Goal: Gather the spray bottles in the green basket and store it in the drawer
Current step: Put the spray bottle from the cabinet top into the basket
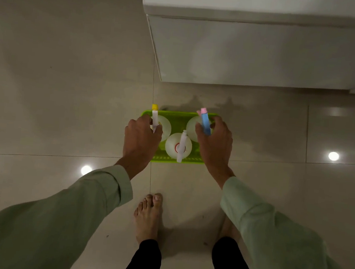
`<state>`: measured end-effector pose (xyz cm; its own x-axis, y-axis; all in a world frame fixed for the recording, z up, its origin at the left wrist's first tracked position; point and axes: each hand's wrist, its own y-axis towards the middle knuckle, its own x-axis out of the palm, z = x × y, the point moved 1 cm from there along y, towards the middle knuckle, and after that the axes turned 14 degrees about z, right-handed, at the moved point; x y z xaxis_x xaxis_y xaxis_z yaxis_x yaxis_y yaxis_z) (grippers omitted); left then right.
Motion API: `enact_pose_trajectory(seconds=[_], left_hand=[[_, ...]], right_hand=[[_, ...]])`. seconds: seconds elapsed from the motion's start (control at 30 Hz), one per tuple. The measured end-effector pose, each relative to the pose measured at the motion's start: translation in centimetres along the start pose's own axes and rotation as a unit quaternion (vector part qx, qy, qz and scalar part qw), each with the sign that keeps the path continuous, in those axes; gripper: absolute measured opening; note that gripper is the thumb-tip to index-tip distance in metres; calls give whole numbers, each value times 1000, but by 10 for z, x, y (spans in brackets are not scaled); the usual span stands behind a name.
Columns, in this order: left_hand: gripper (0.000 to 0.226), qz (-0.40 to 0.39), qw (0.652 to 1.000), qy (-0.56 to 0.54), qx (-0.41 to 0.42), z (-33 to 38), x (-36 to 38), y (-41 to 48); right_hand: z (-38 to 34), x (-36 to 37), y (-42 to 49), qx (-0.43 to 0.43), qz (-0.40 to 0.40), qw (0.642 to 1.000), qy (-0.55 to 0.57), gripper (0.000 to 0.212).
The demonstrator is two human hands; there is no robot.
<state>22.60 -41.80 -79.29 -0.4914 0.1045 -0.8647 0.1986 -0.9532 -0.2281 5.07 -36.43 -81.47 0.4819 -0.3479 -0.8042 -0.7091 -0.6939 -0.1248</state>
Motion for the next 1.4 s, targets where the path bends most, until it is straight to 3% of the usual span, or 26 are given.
enact_pose_trajectory(seconds=[0.07, 0.2, 0.37, 0.97, 1.13, 1.4], left_hand=[[25, 3, 1000, -6, 3, 1, 1, 1], [24, 9, 1000, -17, 6, 4, 3, 1], [24, 12, 999, -17, 24, 7, 4, 0], [31, 39, 998, -8, 50, -3, 1, -9], [46, 19, 999, 22, 27, -3, 3, -7], [36, 8, 999, 35, 6, 5, 6, -7]], right_hand=[[1, 2, 3, -13, -6, 1000, 2, 16], [3, 1, 5, -32, 5, 999, 10, 31], [3, 1, 3, -44, 17, 999, -9, 34], [9, 1, -1, -67, 8, 998, 14, 20], [11, 1, -1, -64, -11, 998, 27, 16], [9, 4, -1, -79, -18, 997, 7, 18]])
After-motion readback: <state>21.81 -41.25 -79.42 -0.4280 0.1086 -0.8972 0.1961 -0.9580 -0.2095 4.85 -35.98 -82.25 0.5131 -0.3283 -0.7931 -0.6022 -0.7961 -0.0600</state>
